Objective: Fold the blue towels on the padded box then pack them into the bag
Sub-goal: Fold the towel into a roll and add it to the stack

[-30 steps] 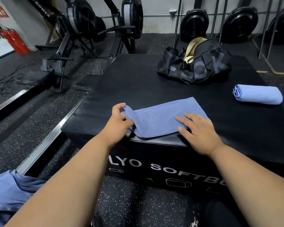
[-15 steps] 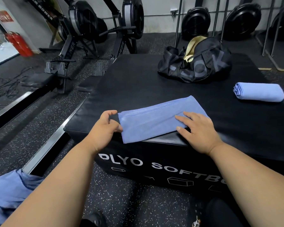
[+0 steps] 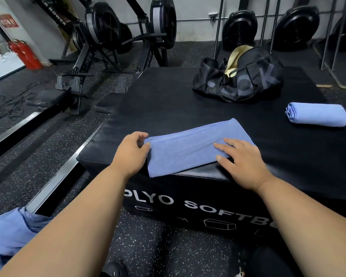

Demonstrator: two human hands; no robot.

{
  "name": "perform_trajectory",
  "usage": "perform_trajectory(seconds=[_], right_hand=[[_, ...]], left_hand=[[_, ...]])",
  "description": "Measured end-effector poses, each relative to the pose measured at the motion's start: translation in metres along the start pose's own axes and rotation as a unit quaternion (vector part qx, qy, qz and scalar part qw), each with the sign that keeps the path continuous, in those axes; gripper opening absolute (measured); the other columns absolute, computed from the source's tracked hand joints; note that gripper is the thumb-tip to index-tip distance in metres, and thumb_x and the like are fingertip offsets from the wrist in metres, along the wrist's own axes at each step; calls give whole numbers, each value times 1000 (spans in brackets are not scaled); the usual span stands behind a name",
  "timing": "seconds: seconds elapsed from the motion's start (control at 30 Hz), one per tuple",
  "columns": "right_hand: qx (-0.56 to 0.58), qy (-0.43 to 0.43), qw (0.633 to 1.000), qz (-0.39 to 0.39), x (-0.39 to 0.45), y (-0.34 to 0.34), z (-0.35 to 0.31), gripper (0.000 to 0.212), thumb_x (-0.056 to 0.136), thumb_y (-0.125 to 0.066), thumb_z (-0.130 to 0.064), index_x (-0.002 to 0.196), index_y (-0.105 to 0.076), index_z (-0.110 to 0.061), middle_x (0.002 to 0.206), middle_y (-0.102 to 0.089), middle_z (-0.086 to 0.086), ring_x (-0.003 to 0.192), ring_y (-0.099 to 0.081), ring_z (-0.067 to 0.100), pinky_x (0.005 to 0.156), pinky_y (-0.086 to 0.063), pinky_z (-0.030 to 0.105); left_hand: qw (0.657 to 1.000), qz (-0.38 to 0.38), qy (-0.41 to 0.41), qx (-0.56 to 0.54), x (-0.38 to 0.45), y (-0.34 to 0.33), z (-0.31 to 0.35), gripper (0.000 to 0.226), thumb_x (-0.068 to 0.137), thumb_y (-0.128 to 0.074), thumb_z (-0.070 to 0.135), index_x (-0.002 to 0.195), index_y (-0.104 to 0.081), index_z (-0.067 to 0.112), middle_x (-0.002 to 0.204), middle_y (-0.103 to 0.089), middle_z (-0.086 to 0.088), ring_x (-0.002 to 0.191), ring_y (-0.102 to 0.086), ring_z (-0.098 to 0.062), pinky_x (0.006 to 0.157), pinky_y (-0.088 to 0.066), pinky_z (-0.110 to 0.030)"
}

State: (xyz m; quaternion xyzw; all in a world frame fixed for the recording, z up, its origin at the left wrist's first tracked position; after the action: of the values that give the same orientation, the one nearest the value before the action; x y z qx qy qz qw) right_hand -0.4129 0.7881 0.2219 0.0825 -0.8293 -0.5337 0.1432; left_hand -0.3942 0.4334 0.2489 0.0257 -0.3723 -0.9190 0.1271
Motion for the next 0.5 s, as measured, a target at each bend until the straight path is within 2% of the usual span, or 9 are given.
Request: perform_trajectory(seconds=[0.1, 0.17, 0.23, 0.3, 0.4, 0.5], right_hand=[[97, -32, 993, 55, 6, 17, 5, 59, 94, -36, -61, 139, -64, -35, 144, -61, -14, 136, -51, 17, 118, -34, 43], [123, -75, 984, 103, 13, 31, 15, 55, 95, -43, -55, 137, -66, -29, 142, -63, -7, 131, -53, 24, 116, -37, 47], [112, -118, 979, 123, 23, 38, 28, 46, 98, -54, -42, 138, -65, -25, 141, -61, 1, 128, -53, 31, 113, -39, 48], [115, -161, 973, 118, 32, 37, 42, 44, 97, -59, -33, 140, -64, -25, 141, -59, 5, 127, -52, 33, 111, -41, 46], [130, -207, 965, 99, 43, 32, 60, 48, 93, -60, -38, 140, -63, -28, 134, -61, 6, 125, -55, 32, 109, -44, 47], [175, -258, 946, 87, 51, 30, 77, 59, 86, -56, -53, 139, -63, -29, 118, -68, -3, 120, -58, 28, 107, -47, 47]], left_hand=[[997, -39, -15, 60, 12, -9, 1, 11, 100, -61, 33, 102, -71, 37, 86, -74, 12, 79, -69, -9, 79, -56, -32], [994, -53, -25, 91, 15, -15, 1, 15, 98, -61, 36, 88, -72, 34, 72, -70, 11, 68, -65, -9, 72, -54, -31], [993, -54, -32, 103, 16, -16, 1, 19, 97, -62, 38, 82, -72, 31, 67, -67, 12, 63, -60, -9, 66, -50, -29], [993, -49, -24, 103, 17, -15, -2, 20, 96, -64, 38, 80, -71, 28, 70, -69, 12, 66, -63, -10, 67, -51, -30], [996, -54, 2, 73, 19, -17, -7, 21, 96, -67, 39, 80, -70, 25, 73, -72, 11, 69, -67, -11, 69, -52, -30], [996, -48, 6, 70, 23, -16, -6, 20, 96, -70, 42, 85, -67, 26, 76, -71, 10, 68, -65, -8, 68, -49, -29]])
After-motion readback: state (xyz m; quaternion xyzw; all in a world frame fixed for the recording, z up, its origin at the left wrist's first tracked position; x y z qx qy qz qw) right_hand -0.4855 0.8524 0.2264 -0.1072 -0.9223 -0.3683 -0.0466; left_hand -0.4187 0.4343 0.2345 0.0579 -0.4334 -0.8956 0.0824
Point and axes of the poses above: each hand's wrist, its own x-axis towards the middle knuckle, its own y-axis out of the back of the hand, z = x × y, the point moved 10 cm from there along x, towards the middle knuckle
